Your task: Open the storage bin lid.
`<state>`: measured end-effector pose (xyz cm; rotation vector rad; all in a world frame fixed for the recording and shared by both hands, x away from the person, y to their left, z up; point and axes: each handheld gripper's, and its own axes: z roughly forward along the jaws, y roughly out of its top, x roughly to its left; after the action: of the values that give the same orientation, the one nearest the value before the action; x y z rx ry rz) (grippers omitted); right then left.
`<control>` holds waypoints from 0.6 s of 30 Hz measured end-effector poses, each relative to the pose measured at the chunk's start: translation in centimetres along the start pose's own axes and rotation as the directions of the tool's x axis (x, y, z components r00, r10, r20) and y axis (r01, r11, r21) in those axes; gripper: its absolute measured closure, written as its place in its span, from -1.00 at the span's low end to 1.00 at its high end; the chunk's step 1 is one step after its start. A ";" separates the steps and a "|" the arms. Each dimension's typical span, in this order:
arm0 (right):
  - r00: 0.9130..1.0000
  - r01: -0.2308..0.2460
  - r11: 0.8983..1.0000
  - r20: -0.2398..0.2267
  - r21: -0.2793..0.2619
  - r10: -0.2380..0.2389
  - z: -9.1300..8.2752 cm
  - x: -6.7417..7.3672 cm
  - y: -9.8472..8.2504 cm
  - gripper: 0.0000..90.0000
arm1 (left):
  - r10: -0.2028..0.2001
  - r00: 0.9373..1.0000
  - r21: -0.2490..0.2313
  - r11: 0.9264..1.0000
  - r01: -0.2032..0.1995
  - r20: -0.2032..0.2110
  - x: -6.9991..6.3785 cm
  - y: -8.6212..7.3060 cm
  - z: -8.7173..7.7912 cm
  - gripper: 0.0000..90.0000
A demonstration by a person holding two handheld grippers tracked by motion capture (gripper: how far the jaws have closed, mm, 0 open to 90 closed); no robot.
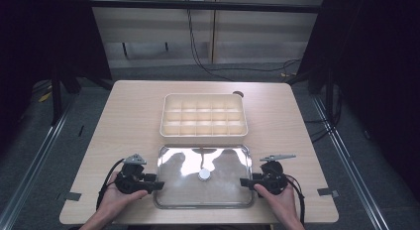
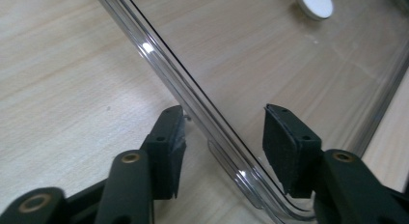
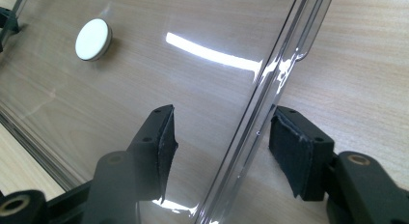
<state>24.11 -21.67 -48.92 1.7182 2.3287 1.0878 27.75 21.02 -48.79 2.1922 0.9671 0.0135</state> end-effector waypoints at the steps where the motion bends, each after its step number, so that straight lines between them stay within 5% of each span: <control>1: 1.000 0.000 1.000 0.001 0.001 0.000 0.0 0.0 0.0 -0.09 | 0.001 1.000 -0.010 1.000 -0.001 0.008 0.1 0.0 -0.2 0.10; 6: 1.000 0.000 0.999 -0.004 -0.035 0.000 -0.6 -0.1 0.1 -0.14 | -0.022 1.000 -0.029 0.999 0.022 0.016 0.4 0.1 -0.5 -0.04; 12: 0.999 0.012 0.995 -0.035 -0.100 -0.016 -2.1 -0.4 0.4 -0.18 | -0.011 0.999 -0.114 0.993 0.015 0.033 0.6 0.4 -2.1 -0.19; 18: 0.996 0.071 0.974 -0.037 -0.215 -0.081 -4.7 -0.7 1.1 -0.24 | 0.015 1.000 -0.216 0.976 -0.017 -0.009 0.8 0.6 -4.5 -0.25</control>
<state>23.28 -24.47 -45.05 1.5319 2.1876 1.3211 27.49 24.04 -45.34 2.0009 0.9074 0.1293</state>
